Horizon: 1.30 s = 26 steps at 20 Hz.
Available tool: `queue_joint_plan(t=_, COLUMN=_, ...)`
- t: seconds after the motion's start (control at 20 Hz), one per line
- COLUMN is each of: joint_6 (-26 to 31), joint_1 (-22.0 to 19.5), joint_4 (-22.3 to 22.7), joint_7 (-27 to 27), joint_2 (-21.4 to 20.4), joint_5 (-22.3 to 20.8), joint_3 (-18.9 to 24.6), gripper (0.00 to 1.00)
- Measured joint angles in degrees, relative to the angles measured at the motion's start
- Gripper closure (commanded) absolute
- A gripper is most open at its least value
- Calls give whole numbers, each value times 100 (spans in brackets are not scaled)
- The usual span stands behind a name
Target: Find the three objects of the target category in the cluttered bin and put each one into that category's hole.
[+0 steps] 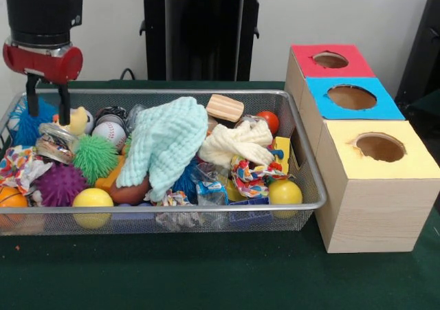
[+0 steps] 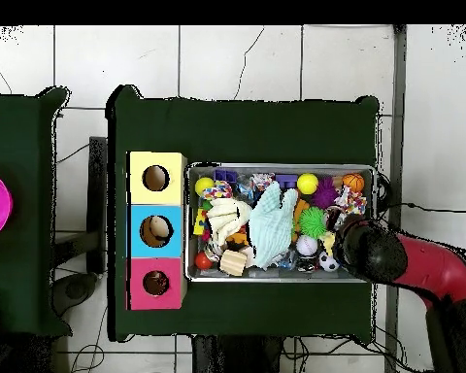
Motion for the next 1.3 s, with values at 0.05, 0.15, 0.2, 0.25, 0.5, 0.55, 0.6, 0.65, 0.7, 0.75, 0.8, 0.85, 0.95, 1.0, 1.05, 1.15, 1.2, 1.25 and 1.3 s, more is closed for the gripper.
queue_joint_plan(t=0.05, joint_6=9, joint_1=-12, joint_4=67, joint_7=0, joint_2=-62, joint_5=2, joint_3=12, gripper=0)
queue_joint_plan(t=0.15, joint_6=45, joint_1=-40, joint_4=198, joint_7=0, joint_2=-192, joint_5=12, joint_3=29, gripper=0)
queue_joint_plan(t=0.2, joint_6=58, joint_1=-49, joint_4=242, joint_7=0, joint_2=-237, joint_5=12, joint_3=30, gripper=0)
queue_joint_plan(t=0.25, joint_6=59, joint_1=-56, joint_4=273, joint_7=0, joint_2=-266, joint_5=9, joint_3=30, gripper=0)
queue_joint_plan(t=0.5, joint_6=59, joint_1=-71, joint_4=350, joint_7=0, joint_2=-312, joint_5=4, joint_3=30, gripper=0)
queue_joint_plan(t=0.55, joint_6=59, joint_1=-71, joint_4=358, joint_7=0, joint_2=-309, joint_5=2, joint_3=31, gripper=0)
queue_joint_plan(t=0.6, joint_6=59, joint_1=-71, joint_4=365, joint_7=0, joint_2=-306, joint_5=2, joint_3=31, gripper=0)
queue_joint_plan(t=0.65, joint_6=59, joint_1=-71, joint_4=371, joint_7=0, joint_2=-302, joint_5=1, joint_3=31, gripper=0)
queue_joint_plan(t=0.7, joint_6=59, joint_1=-72, joint_4=377, joint_7=0, joint_2=-287, joint_5=1, joint_3=31, gripper=0)
queue_joint_plan(t=0.75, joint_6=59, joint_1=-71, joint_4=380, joint_7=0, joint_2=-276, joint_5=1, joint_3=30, gripper=0)
queue_joint_plan(t=0.8, joint_6=59, joint_1=-71, joint_4=382, joint_7=0, joint_2=-258, joint_5=1, joint_3=31, gripper=0)
queue_joint_plan(t=0.85, joint_6=58, joint_1=-71, joint_4=382, joint_7=0, joint_2=-243, joint_5=1, joint_3=31, gripper=0)
queue_joint_plan(t=0.95, joint_6=54, joint_1=-71, joint_4=383, joint_7=0, joint_2=-179, joint_5=1, joint_3=31, gripper=0)
queue_joint_plan(t=1.0, joint_6=45, joint_1=-71, joint_4=386, joint_7=0, joint_2=-140, joint_5=-3, joint_3=31, gripper=0)
queue_joint_plan(t=1.05, joint_6=36, joint_1=-70, joint_4=388, joint_7=0, joint_2=-101, joint_5=-7, joint_3=31, gripper=0)
queue_joint_plan(t=1.15, joint_6=8, joint_1=-57, joint_4=391, joint_7=0, joint_2=-9, joint_5=-71, joint_3=30, gripper=0)
queue_joint_plan(t=1.2, joint_6=-4, joint_1=-45, joint_4=391, joint_7=0, joint_2=24, joint_5=-105, joint_3=27, gripper=0)
queue_joint_plan(t=1.25, joint_6=-30, joint_1=-20, joint_4=391, joint_7=0, joint_2=67, joint_5=-147, joint_3=13, gripper=0)
queue_joint_plan(t=1.3, joint_6=-56, joint_1=6, joint_4=391, joint_7=0, joint_2=111, joint_5=-190, joint_3=-2, gripper=0)
